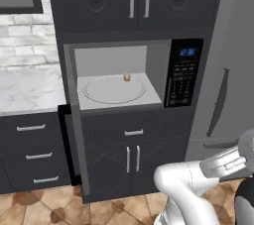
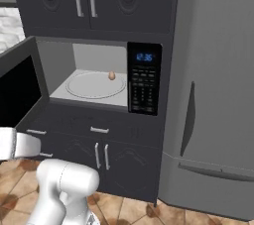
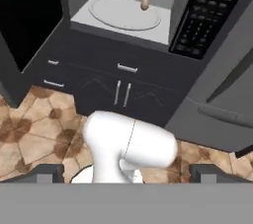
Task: Close the microwave door.
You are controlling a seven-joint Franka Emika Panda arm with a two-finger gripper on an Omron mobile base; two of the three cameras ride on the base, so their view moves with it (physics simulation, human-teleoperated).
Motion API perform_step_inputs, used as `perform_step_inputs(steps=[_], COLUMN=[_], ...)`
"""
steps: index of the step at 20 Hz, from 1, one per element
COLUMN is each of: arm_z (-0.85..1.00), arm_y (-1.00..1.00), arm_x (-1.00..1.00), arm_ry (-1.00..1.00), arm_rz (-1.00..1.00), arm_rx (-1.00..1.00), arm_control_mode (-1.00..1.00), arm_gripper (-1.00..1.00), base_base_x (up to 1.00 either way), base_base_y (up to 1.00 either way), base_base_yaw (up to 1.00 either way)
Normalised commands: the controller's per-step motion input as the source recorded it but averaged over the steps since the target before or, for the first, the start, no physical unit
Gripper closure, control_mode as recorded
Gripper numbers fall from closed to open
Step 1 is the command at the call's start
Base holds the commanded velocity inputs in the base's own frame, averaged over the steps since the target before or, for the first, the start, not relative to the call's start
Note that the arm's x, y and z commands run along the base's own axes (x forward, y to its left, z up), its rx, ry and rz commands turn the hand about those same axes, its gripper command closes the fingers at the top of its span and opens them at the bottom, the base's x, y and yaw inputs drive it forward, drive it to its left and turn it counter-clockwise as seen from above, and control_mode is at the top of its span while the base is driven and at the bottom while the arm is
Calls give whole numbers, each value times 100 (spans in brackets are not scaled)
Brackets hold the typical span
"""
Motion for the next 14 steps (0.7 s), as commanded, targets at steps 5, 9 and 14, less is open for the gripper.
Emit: perform_step_inputs(steps=[5, 9, 14], arm_z=[65, 9, 0], arm_y=[100, 100, 100], arm_x=[-15, 4, 3], arm_ry=[-45, -29, -32], arm_rz=[14, -7, -13], arm_rx=[-36, -13, -14], arm_control_mode=[-100, -100, -100], arm_gripper=[-100, -100, -100], base_base_x=[0, 0, 0], base_base_y=[0, 0, 0], base_base_yaw=[0, 0, 0])
